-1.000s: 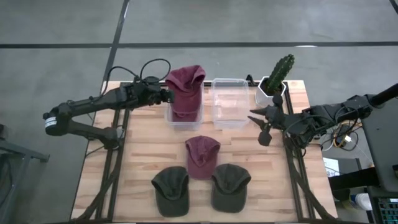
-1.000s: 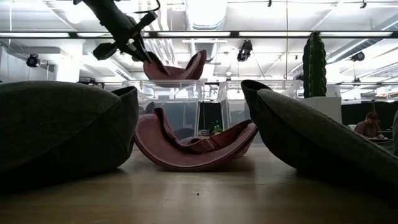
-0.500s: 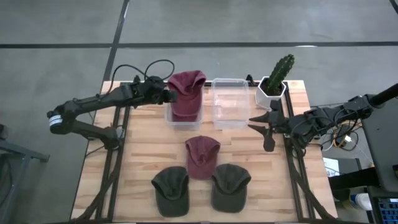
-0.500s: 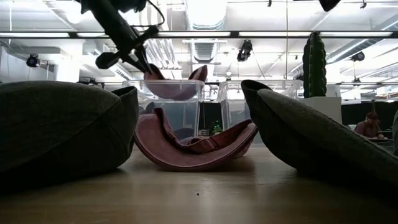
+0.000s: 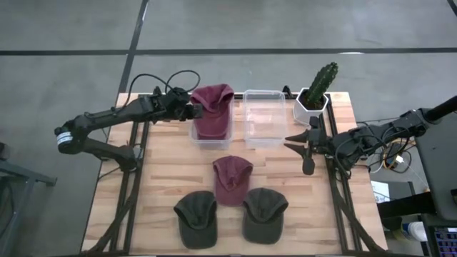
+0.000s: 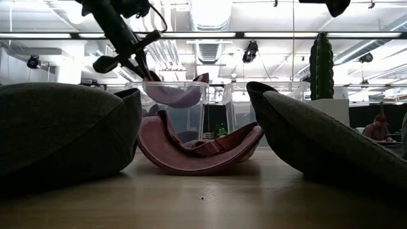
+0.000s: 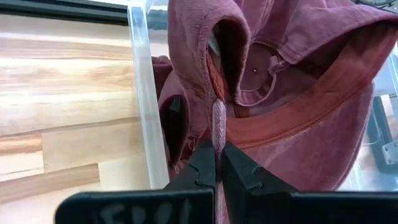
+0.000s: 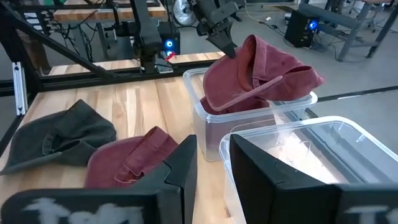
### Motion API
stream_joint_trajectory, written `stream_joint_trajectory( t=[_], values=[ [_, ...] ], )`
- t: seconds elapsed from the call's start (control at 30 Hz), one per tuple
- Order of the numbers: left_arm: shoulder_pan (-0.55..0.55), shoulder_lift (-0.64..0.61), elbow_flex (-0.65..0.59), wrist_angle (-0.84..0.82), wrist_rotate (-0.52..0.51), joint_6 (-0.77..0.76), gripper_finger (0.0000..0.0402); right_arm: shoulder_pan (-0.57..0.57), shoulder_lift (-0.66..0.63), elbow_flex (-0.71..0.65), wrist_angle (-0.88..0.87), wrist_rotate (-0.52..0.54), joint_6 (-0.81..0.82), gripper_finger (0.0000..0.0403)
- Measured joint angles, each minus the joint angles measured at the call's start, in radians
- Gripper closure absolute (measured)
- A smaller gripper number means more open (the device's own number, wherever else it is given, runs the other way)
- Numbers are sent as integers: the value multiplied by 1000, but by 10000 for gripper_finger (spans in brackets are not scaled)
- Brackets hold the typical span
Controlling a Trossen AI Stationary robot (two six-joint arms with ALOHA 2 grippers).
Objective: Pick & Place hat
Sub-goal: Put the left red cap into the left transparent bin
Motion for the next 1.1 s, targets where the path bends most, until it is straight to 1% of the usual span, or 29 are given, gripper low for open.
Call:
stream_joint_trajectory(
  t=[0.1,0.2,0.43,0.57,0.7,0.93,1.1],
  values=[
    [0,0,-14,0,9,-15,397,0,1,0,4,0,3,312],
    [0,0,-35,-1,44,-30,397,0,0,0,4,0,3,308],
    [0,0,-82,33,50,-59,397,0,2,2,7,1,4,306],
    [0,0,-110,72,57,-84,380,0,0,2,7,1,7,313],
    [0,0,-112,81,58,-86,365,0,0,2,14,1,7,320],
    [0,0,-112,89,58,-83,360,0,0,3,25,2,1,328],
    [0,0,-111,91,58,-80,359,0,0,3,26,2,1,324]
  ],
)
